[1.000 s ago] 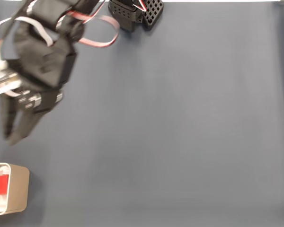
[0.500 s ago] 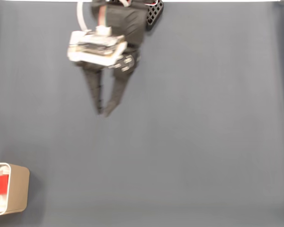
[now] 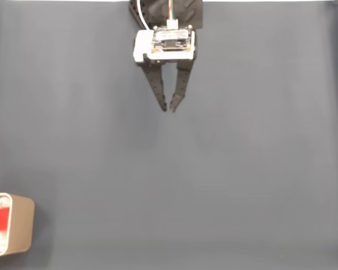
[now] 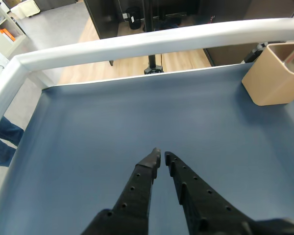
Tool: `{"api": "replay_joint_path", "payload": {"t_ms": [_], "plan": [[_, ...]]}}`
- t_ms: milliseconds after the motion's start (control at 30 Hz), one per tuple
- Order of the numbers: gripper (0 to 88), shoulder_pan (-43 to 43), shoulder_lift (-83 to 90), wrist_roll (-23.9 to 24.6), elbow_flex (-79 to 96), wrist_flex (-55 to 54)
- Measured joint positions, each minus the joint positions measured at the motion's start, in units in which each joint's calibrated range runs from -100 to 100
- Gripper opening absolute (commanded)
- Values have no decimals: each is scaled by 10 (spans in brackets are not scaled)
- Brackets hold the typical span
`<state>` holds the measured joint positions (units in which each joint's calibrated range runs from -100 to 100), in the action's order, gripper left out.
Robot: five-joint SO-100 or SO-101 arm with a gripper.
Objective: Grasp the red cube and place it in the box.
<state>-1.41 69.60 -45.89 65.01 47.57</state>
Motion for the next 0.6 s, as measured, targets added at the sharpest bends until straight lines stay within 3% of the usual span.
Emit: {"api": "replay_joint_path", "payload": {"t_ms": [600], "plan": [[0,1,180,-4,267,0]]}}
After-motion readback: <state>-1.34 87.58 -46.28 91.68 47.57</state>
